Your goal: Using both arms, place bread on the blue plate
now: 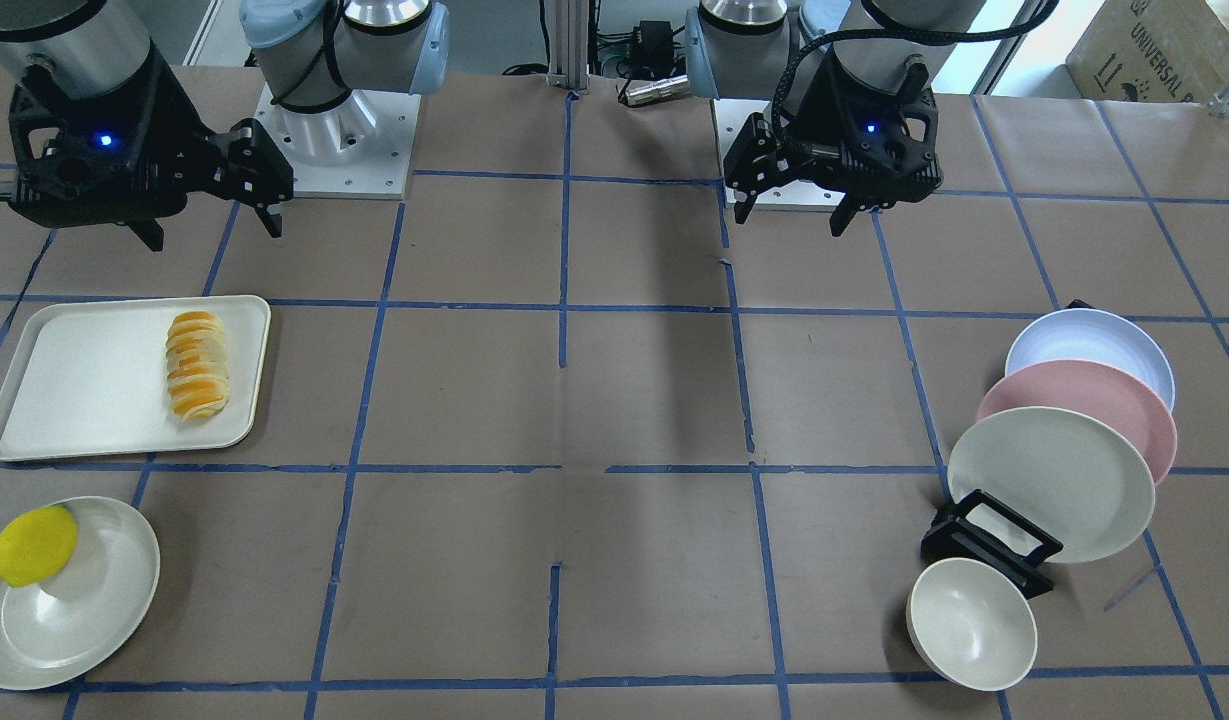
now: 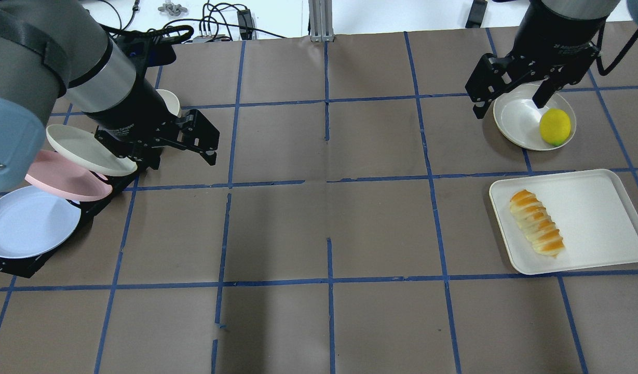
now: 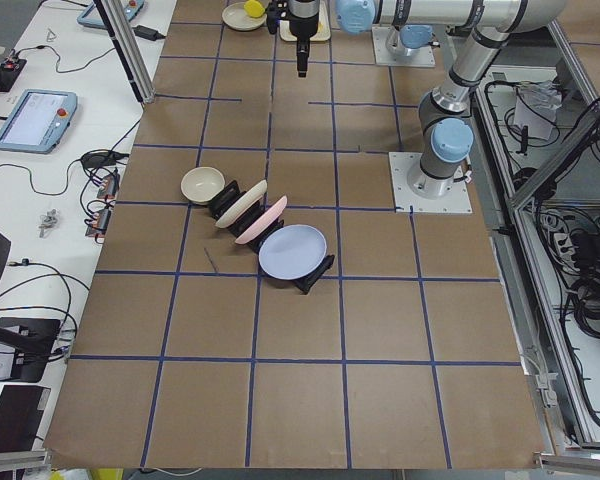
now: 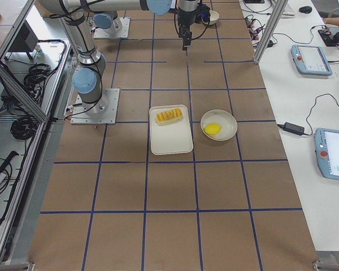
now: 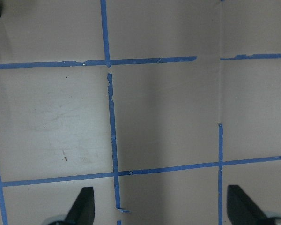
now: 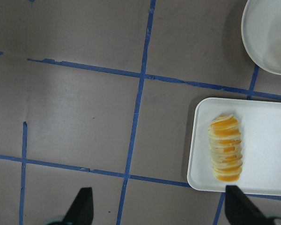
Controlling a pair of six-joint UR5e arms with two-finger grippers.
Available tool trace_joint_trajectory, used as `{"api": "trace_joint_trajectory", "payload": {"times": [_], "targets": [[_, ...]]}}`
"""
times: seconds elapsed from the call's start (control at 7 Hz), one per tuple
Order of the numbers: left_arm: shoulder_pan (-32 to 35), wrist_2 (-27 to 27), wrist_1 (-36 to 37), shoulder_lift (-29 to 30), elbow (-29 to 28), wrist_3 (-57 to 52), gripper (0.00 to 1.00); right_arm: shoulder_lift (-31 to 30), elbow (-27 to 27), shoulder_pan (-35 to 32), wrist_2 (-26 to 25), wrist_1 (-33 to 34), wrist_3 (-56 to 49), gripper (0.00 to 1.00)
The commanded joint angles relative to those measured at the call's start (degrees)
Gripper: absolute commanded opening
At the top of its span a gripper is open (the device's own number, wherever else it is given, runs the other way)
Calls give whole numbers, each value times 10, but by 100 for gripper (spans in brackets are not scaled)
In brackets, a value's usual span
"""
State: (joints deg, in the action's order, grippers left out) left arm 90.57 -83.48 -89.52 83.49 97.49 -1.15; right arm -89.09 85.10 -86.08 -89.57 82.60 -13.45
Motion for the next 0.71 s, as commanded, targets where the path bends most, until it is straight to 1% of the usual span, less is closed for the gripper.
{"api": "trace_joint_trajectory", "payload": {"times": [0.0,0.14,0.29,0.43,0.57], "targets": [[-3,-15,2,3,2,-8,100,6,2,-1,1,0,1,100],[-14,-52,5,4,2,-44,100,7,2,-1,-4,1,1,100],[-53,-53,23,4,1,-158,100,6,2,-1,-6,2,10,100],[-133,-52,26,3,1,-224,100,7,2,-1,-7,1,20,100],[-230,-46,18,4,4,-335,100,11,2,4,-8,1,18,100]]}}
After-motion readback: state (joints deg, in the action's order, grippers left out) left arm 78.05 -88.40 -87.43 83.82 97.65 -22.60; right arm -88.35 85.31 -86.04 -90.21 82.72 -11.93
